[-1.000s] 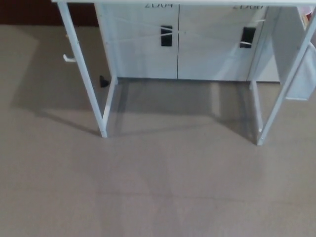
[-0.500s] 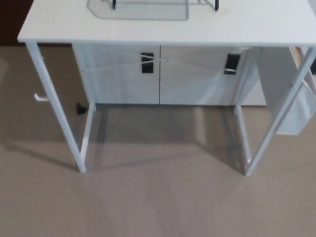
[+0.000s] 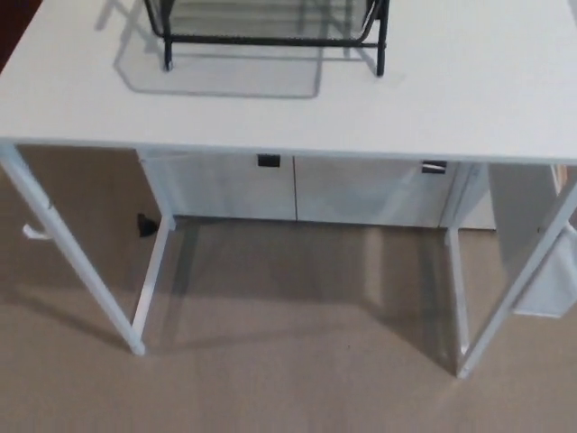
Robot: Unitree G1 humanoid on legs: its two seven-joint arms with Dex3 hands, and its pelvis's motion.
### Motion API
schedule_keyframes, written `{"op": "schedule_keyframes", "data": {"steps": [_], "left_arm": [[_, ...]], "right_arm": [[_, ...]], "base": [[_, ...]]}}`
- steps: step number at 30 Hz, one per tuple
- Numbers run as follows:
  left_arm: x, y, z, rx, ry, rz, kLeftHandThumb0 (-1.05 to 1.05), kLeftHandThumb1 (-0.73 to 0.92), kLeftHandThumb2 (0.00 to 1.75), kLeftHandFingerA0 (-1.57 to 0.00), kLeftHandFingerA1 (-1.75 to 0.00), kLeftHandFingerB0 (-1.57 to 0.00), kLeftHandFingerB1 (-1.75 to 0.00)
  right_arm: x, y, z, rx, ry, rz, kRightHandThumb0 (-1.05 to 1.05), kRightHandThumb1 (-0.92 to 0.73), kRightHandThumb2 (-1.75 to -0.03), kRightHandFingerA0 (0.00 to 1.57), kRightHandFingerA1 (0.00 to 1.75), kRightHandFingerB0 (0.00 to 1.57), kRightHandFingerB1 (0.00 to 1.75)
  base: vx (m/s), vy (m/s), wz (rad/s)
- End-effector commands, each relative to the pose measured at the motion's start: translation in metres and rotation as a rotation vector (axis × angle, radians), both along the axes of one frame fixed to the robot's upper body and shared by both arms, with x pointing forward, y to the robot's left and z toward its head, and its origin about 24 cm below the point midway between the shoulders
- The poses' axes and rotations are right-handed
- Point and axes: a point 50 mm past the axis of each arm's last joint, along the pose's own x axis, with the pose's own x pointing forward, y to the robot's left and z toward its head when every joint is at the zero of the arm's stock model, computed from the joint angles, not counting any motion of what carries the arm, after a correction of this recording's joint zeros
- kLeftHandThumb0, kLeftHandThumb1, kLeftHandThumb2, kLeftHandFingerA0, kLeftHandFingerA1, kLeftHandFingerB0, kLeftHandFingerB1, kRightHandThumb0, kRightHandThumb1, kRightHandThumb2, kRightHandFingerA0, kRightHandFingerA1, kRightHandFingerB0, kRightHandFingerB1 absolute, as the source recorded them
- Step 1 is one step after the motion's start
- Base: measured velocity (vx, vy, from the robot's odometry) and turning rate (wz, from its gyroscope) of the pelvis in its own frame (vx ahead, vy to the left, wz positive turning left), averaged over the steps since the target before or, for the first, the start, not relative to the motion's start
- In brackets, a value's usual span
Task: The robot walks towards a file tray kept in the middle of a desk and uses its right hand to grab a tray and pulls it out towards itself
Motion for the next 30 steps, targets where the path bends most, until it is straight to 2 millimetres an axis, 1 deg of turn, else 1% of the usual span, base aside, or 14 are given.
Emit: {"op": "schedule_keyframes", "data": {"steps": [1,2,3,8,10,11,14,15,19,20,21,22,24,30], "left_arm": [[0.0015,0.0051,0.0045,0.014,-0.009,-0.011,-0.36,0.65,0.69,-0.16,-0.38,-0.15,-0.35],[0.0012,0.0053,0.0054,0.016,-0.009,-0.019,-0.37,0.65,0.69,-0.16,-0.39,-0.15,-0.35],[0.0013,0.0055,0.0050,0.015,-0.008,-0.016,-0.36,0.65,0.69,-0.16,-0.38,-0.15,-0.35],[0.0018,0.0055,0.0049,0.018,-0.010,-0.022,-0.37,0.64,0.69,-0.17,-0.39,-0.16,-0.35],[0.0019,0.0051,0.0050,0.021,-0.008,-0.023,-0.37,0.64,0.69,-0.18,-0.39,-0.16,-0.36],[0.0020,0.0050,0.0050,0.021,-0.008,-0.020,-0.37,0.64,0.69,-0.18,-0.39,-0.16,-0.36],[0.0019,0.0051,0.0043,0.016,-0.006,-0.022,-0.37,0.64,0.70,-0.17,-0.39,-0.15,-0.35],[0.0017,0.0069,0.0050,0.018,-0.004,-0.020,-0.38,0.64,0.70,-0.17,-0.39,-0.16,-0.35],[0.0011,0.0059,0.0074,0.014,-0.007,-0.024,-0.37,0.65,0.70,-0.17,-0.39,-0.16,-0.35],[0.0010,0.0060,0.0072,0.015,-0.008,-0.025,-0.36,0.65,0.69,-0.17,-0.39,-0.15,-0.35],[0.0014,0.0062,0.0064,0.017,-0.006,-0.019,-0.36,0.64,0.69,-0.18,-0.39,-0.16,-0.35],[0.0010,0.0072,0.0059,0.019,-0.004,-0.020,-0.37,0.65,0.67,-0.19,-0.38,-0.18,-0.35],[0.0010,0.0077,0.0055,0.020,-0.003,-0.017,-0.37,0.65,0.68,-0.19,-0.39,-0.18,-0.35],[0.0014,0.0068,0.0080,0.022,-0.005,-0.021,-0.37,0.65,0.68,-0.20,-0.39,-0.18,-0.35]], "right_arm": [[0.0008,-0.0005,0.0012,-0.004,-0.022,-0.005,-0.37,-0.57,-0.56,0.60,0.50,0.42,0.41],[0.0013,0.0005,0.0019,-0.006,-0.019,-0.009,-0.43,-0.46,-0.74,0.54,0.58,0.37,0.50],[0.0014,0.0007,0.0022,-0.006,-0.020,-0.007,-0.37,-0.57,-0.56,0.60,0.50,0.42,0.41],[0.0017,0.0001,0.0005,0.007,-0.030,-0.015,-0.36,-0.57,-0.56,0.61,0.52,0.43,0.43],[0.0020,0.0005,0.0016,0.012,-0.035,-0.011,-0.42,-0.46,-0.76,0.54,0.61,0.36,0.52],[0.0020,0.0008,0.0020,0.011,-0.035,-0.012,-0.35,-0.57,-0.57,0.60,0.53,0.42,0.43],[0.0020,-0.0001,0.0011,0.010,-0.032,-0.006,-0.41,-0.46,-0.75,0.54,0.60,0.37,0.51],[0.0012,0.0020,0.0011,0.010,-0.032,-0.006,-0.34,-0.58,-0.57,0.61,0.53,0.42,0.43],[0.0007,0.0019,-0.0013,0.009,-0.028,-0.018,-0.42,-0.46,-0.75,0.54,0.60,0.37,0.51],[0.0006,0.0013,-0.0018,0.008,-0.026,-0.012,-0.36,-0.57,-0.56,0.59,0.52,0.42,0.42],[0.0006,0.0014,-0.0001,-0.007,-0.026,0.000,-0.42,-0.46,-0.75,0.55,0.60,0.38,0.51],[0.0009,0.0023,0.0003,-0.004,-0.029,0.002,-0.36,-0.57,-0.56,0.61,0.52,0.43,0.42],[0.0015,0.0037,0.0015,0.003,-0.029,-0.003,-0.41,-0.47,-0.75,0.54,0.60,0.36,0.51],[0.0040,0.0034,0.0000,-0.001,-0.030,-0.001,-0.34,-0.57,-0.57,0.61,0.53,0.42,0.43]], "base": [[0.25,0.071,-0.07],[0.28,0.093,-0.04],[0.28,0.127,-0.04],[0.27,0.182,0.01],[0.15,0.065,0.08],[0.12,0.012,0.09],[0.12,-0.042,0.07],[0.03,-0.094,0.08],[0.12,-0.229,-0.10],[0.06,-0.240,0.27],[0.06,-0.220,0.20],[0.08,-0.154,-0.01],[0.05,-0.053,0.01],[0.02,0.045,-0.06]]}}
